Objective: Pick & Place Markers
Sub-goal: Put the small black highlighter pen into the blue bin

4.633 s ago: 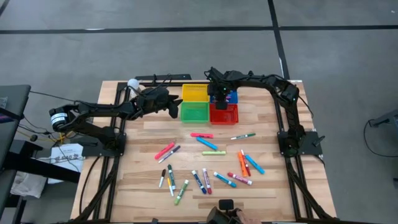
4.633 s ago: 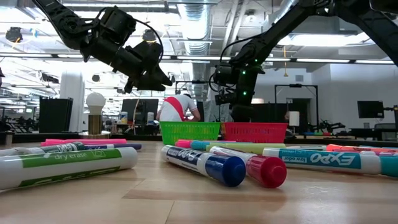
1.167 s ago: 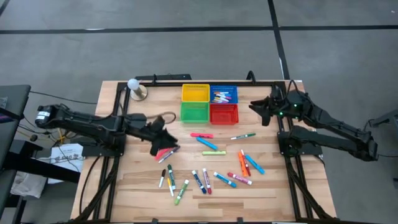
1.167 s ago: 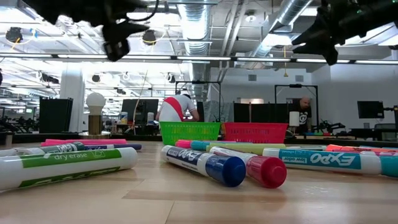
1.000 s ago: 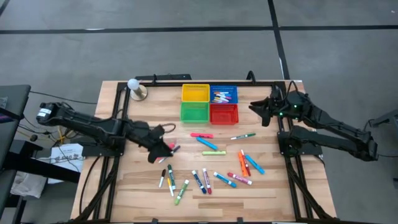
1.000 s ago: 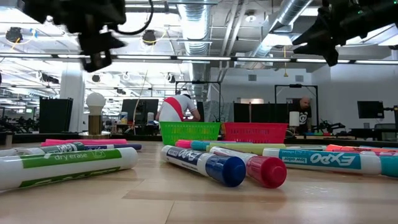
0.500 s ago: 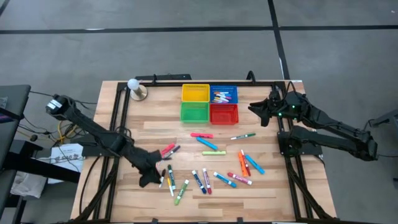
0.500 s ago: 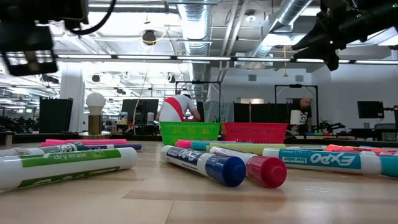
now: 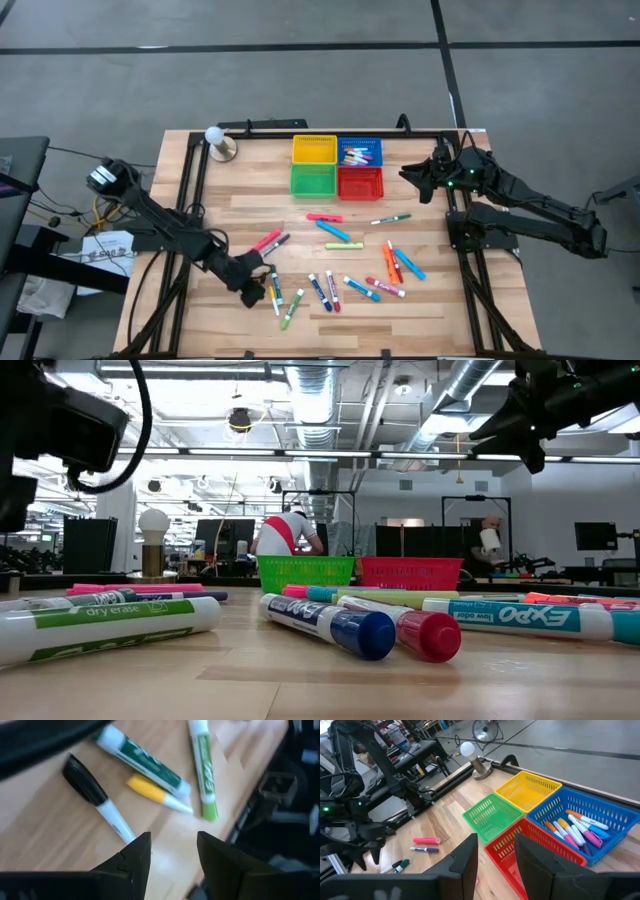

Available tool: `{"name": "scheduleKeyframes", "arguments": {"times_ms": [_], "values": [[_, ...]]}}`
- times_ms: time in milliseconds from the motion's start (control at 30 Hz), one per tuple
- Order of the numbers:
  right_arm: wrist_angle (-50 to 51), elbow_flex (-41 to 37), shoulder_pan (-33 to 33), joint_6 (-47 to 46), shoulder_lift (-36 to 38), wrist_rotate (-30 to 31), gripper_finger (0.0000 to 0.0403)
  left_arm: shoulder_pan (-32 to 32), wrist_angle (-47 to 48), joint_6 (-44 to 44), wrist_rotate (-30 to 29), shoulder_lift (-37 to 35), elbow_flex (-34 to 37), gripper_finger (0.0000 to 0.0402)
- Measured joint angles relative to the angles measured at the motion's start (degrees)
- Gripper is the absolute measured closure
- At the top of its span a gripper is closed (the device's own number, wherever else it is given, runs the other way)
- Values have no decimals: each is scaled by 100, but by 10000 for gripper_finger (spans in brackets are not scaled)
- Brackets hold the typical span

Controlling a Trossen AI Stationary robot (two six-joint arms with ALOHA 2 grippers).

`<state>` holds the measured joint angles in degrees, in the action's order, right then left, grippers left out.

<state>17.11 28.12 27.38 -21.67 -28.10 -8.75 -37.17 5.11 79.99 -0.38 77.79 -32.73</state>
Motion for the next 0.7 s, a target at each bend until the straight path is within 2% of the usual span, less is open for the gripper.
{"name": "scheduleKeyframes", "arguments": {"times_ms": [200,400,700], "values": [[6,0,0,0,0,-16,284,48,205,341,-594,71,-1,242],[19,0,0,0,0,-24,284,57,641,637,-690,75,0,242],[19,0,0,4,0,-24,284,57,645,702,-733,105,-1,242]]}}
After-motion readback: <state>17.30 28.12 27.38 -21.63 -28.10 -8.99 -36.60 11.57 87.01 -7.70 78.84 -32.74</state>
